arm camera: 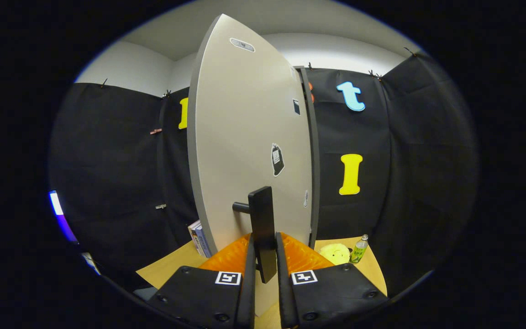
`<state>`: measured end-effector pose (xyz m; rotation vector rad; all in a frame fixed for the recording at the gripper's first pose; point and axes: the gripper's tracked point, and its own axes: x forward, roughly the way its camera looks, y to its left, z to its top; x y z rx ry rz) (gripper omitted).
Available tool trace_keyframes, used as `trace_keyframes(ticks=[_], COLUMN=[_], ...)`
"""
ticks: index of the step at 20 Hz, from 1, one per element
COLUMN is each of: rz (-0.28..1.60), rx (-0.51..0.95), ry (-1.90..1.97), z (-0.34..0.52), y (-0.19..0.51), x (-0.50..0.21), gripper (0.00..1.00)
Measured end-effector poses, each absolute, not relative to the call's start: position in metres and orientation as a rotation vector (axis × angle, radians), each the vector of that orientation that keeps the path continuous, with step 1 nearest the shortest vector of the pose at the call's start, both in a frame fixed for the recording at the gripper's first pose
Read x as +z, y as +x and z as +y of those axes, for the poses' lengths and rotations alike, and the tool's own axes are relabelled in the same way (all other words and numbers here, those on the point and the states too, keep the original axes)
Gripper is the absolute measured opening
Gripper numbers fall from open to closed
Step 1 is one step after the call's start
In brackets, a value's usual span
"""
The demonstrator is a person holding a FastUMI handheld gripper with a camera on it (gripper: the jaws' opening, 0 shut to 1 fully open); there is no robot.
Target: Open the shoe cabinet door, grab the shoes and put them into the shoe cabinet, then close the shoe cabinet door.
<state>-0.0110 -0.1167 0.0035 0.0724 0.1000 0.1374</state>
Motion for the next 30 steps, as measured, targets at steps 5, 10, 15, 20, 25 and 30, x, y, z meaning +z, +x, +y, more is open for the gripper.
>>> trace_keyframes(ticks=[5, 10, 15, 20, 25, 30], rz=[0.118, 0.104, 0.125, 0.172, 0.259, 0.375], rx=[0.003, -0.101, -0.113, -0.025, 0.075, 0.137], ry=[0.046, 0.043, 0.054, 0.033, 0.03, 0.054], z=[-0.157, -0.192, -0.197, -0.154, -0.102, -0.048], y=[-0.041, -0.066, -0.082, -0.081, -0.073, -0.047], x=[0.007, 0.011, 0.0, -0.022, -0.062, -0.121], gripper=[0.25, 0.21, 0.2, 0.2, 0.2, 0.2])
